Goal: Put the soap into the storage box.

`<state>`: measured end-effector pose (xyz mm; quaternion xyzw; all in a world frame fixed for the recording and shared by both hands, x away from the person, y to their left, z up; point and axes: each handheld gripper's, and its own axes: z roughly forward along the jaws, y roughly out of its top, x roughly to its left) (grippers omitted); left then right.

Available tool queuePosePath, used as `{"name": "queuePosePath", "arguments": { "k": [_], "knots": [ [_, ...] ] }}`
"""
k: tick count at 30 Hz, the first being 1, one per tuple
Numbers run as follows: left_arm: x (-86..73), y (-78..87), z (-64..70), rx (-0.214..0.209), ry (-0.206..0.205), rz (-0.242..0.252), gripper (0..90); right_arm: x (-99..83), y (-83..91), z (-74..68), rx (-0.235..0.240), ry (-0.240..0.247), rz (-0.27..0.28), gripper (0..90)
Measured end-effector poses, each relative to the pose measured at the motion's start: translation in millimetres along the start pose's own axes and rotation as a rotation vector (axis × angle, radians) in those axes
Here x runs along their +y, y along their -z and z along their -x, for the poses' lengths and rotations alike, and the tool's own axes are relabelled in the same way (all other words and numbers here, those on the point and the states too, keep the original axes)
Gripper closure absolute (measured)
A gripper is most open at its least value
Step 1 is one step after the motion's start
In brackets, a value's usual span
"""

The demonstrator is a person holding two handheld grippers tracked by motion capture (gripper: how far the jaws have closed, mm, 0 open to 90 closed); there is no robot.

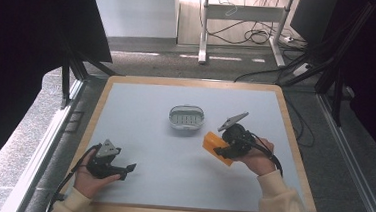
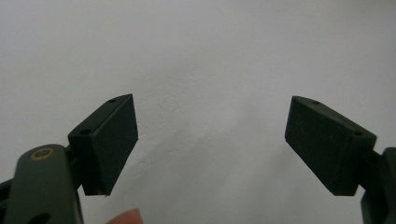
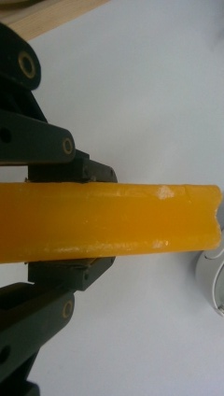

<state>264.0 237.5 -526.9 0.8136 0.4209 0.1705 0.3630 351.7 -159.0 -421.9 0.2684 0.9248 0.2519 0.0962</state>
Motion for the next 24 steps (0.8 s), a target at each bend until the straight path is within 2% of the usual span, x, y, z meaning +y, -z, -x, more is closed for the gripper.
{"name": "queuePosePath", "arguments": {
  "k": [24],
  "knots": [
    [0.0,-1.3,0.9,-0.004,-0.001,-0.004,17.2,16.3,0.9,10.2,0.025,0.029,0.023,61.8]
  ]
}}
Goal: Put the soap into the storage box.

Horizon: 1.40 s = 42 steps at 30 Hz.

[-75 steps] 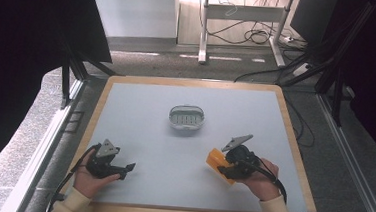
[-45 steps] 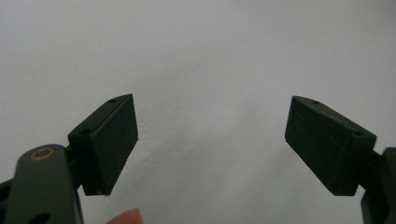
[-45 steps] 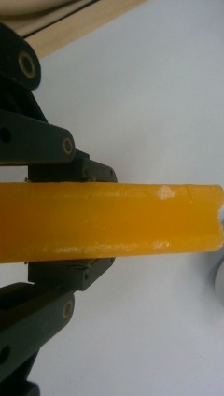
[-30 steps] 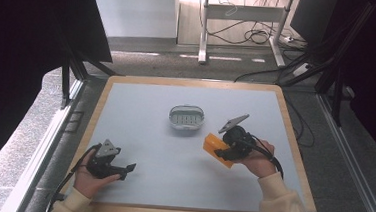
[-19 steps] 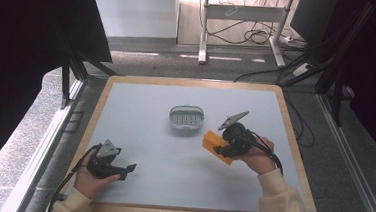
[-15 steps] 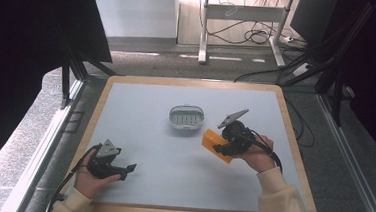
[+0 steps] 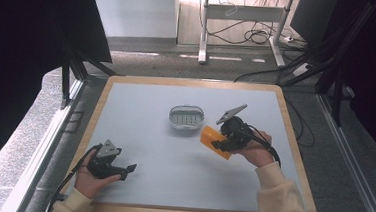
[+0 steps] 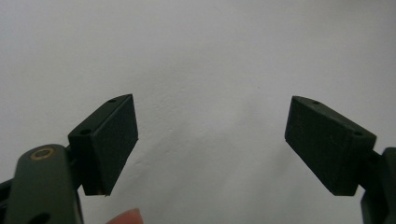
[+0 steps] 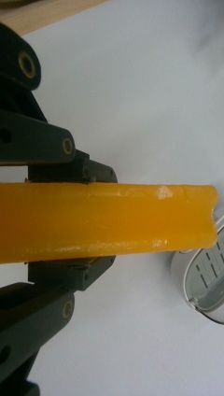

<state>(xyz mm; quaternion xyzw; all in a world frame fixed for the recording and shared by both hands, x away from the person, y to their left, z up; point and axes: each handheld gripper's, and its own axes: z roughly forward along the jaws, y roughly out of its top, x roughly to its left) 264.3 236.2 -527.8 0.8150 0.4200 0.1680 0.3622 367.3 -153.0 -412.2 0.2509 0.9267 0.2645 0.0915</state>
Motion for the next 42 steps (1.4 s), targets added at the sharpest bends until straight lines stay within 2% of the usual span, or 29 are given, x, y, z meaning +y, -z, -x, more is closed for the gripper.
{"name": "queuePosePath", "arguments": {
  "k": [16,29,42],
  "knots": [
    [0.0,-0.3,-0.2,0.001,-0.002,-0.001,17.2,13.5,-3.9,8.1,0.011,0.035,0.021,61.8],
    [-0.1,0.3,-0.4,0.003,-0.001,0.002,17.2,29.2,-10.1,13.2,0.030,0.082,0.032,61.8],
    [-0.1,0.8,-0.9,0.003,-0.003,0.001,17.2,42.1,-15.1,19.9,0.039,0.091,0.034,61.8]
  ]
}}
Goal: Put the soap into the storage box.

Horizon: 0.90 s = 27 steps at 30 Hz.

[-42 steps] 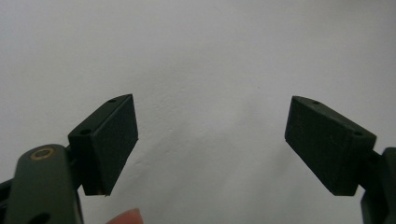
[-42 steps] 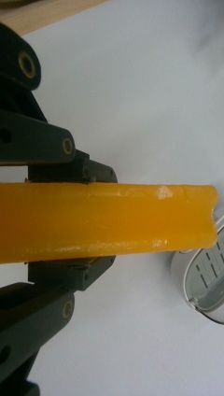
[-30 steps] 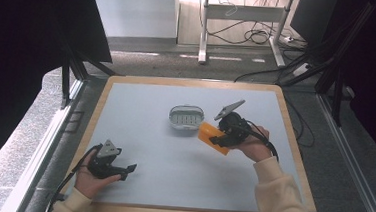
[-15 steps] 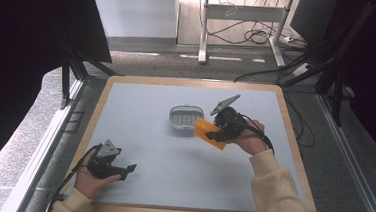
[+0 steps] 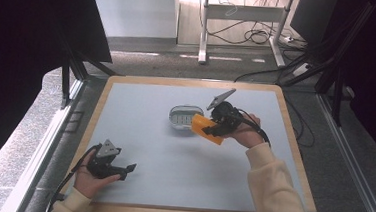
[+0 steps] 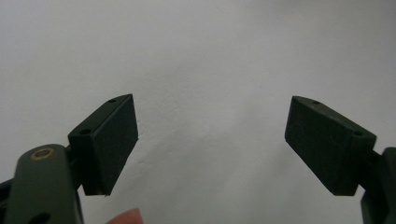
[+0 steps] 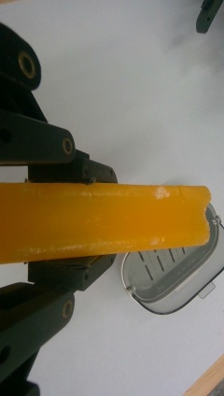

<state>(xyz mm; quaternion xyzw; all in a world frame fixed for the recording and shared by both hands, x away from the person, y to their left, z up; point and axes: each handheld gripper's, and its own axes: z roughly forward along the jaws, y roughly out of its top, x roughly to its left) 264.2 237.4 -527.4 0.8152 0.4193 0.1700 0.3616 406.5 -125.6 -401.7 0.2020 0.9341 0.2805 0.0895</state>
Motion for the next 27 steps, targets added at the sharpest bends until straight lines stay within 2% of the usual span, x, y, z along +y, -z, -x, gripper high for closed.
{"name": "queuePosePath", "arguments": {
  "k": [7,18,27],
  "knots": [
    [0.0,-0.5,-0.2,0.000,0.000,-0.002,17.2,3.6,-3.3,7.0,0.027,0.013,0.006,61.9],
    [-0.1,-1.2,-0.1,-0.004,-0.003,-0.011,17.2,10.6,-4.5,15.0,0.026,-0.001,0.015,61.8],
    [0.0,-1.2,-0.3,-0.005,-0.003,-0.012,17.1,20.3,-10.2,22.5,0.041,0.027,0.015,61.9]
  ]
}}
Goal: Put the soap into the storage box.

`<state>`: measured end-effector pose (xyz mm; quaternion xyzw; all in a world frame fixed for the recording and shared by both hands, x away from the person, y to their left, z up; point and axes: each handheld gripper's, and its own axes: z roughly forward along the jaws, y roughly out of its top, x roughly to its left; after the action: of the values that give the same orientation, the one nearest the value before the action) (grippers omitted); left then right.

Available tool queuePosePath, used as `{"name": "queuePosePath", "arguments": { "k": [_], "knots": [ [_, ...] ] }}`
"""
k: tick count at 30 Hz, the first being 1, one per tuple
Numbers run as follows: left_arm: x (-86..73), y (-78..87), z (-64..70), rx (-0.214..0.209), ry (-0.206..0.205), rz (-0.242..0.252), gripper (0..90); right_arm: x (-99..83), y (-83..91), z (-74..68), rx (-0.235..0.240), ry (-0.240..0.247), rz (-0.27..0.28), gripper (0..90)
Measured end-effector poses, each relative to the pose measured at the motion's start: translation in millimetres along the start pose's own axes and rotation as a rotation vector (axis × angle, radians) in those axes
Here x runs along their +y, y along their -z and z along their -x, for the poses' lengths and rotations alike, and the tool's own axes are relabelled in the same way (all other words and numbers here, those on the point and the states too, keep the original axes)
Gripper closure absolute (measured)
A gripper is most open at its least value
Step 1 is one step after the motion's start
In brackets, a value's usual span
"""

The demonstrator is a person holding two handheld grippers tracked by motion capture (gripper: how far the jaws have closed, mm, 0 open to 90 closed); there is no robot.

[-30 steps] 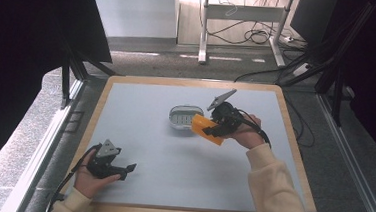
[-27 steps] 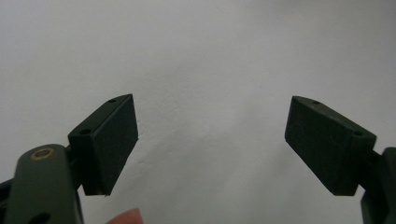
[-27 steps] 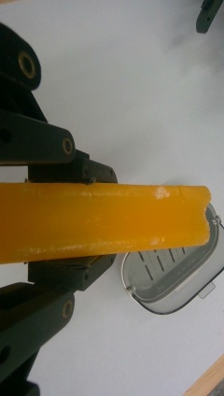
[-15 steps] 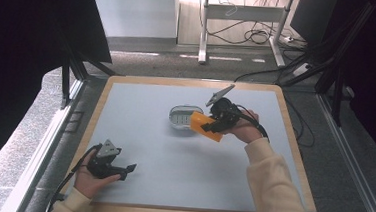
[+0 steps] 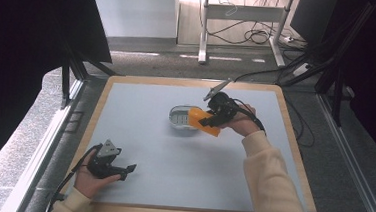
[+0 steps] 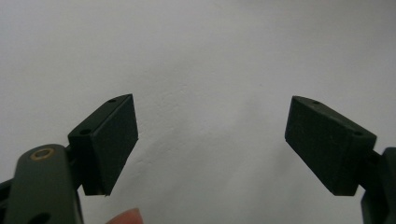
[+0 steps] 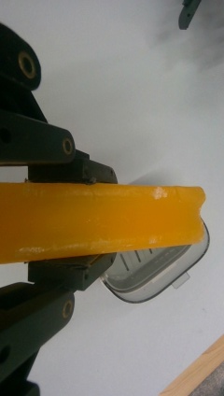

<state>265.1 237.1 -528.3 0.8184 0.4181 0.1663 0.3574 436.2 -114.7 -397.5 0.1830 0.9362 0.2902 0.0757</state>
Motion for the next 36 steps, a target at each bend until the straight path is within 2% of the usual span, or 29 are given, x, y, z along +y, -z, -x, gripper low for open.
{"name": "queuePosePath", "arguments": {
  "k": [13,15,27,30,36],
  "knots": [
    [0.0,0.4,-0.5,-0.001,0.002,0.006,17.1,18.4,-8.5,9.9,0.017,0.026,0.005,61.9],
    [0.0,0.5,-0.5,0.000,0.001,0.006,17.1,20.9,-11.2,11.2,0.042,0.032,0.008,62.0],
    [0.0,1.5,-1.1,0.001,0.002,0.010,17.1,33.4,-21.8,16.5,0.045,0.058,0.003,62.0],
    [0.0,1.0,-1.0,0.000,0.001,0.008,17.2,37.7,-23.7,17.9,0.063,0.060,0.011,61.9],
    [0.2,2.2,-1.4,0.003,-0.002,0.007,17.2,43.4,-30.0,20.4,0.070,0.079,0.006,61.9]
  ]
}}
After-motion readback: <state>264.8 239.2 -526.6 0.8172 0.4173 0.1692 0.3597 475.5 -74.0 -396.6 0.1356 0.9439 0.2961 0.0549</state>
